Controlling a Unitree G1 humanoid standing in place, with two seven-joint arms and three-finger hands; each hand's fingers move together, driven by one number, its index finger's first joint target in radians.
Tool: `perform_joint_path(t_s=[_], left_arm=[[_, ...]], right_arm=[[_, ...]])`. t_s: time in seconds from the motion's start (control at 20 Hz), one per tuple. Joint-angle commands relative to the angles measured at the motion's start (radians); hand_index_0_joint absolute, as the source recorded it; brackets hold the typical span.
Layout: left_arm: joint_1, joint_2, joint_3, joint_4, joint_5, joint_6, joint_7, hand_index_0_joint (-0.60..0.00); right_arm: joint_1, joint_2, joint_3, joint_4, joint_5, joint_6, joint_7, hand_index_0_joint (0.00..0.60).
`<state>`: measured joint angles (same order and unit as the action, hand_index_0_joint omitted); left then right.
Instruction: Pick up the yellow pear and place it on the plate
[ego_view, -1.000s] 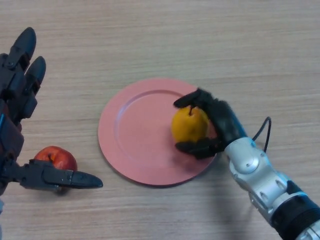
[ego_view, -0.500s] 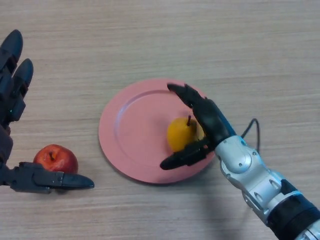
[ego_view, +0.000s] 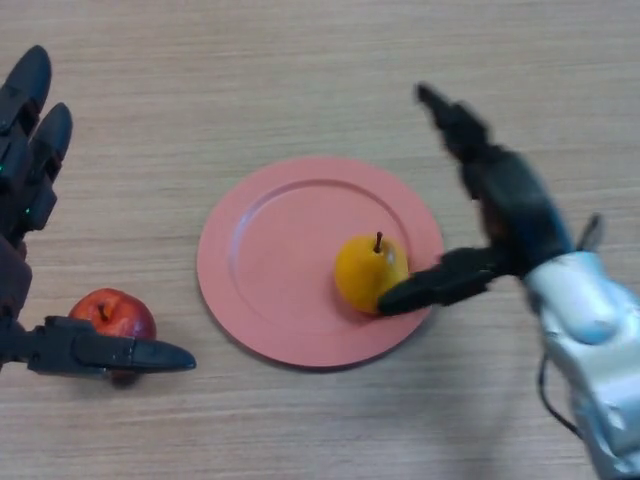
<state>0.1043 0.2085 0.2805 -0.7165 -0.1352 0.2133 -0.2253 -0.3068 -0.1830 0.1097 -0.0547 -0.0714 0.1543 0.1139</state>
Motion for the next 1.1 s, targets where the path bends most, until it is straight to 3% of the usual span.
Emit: perform_joint_path(t_s=[0.05,0.2,0.35,0.4,0.5,0.65,0.75,1.1], left_arm=[[-0.034,0.044,0.010,-0.050,-0.002,-0.090,0.031,0.000],[-0.065,0.054,-0.001,-0.003,-0.011,-0.094,0.043,0.000],[-0.088,0.066,0.007,0.025,-0.024,-0.064,0.030,0.000],[-0.113,0.097,0.019,0.024,-0.017,0.001,0.009,0.000],[-0.151,0.103,0.025,0.031,-0.030,0.018,0.039,0.000],[-0.142,0.094,0.018,0.046,-0.058,-0.019,0.053,0.000],[-0.155,0.112,0.036,0.038,-0.083,0.013,0.052,0.000],[-0.160,0.111,0.007,0.048,-0.002,0.005,0.055,0.000]], right_arm=[[0.016,-0.023,-0.104,-0.172,0.021,-0.046,0.008,0.000],[0.151,-0.061,-0.173,-0.372,0.092,0.033,-0.004,0.000],[0.230,-0.066,-0.197,-0.525,0.144,0.132,-0.010,0.000],[0.255,-0.066,-0.201,-0.587,0.152,0.173,0.000,0.000],[0.287,-0.061,-0.196,-0.655,0.153,0.212,0.018,0.000],[0.303,-0.055,-0.168,-0.733,0.130,0.260,0.038,0.000],[0.309,-0.054,-0.160,-0.762,0.125,0.282,0.054,0.000],[0.350,-0.049,-0.141,-0.790,0.109,0.257,0.092,0.000]])
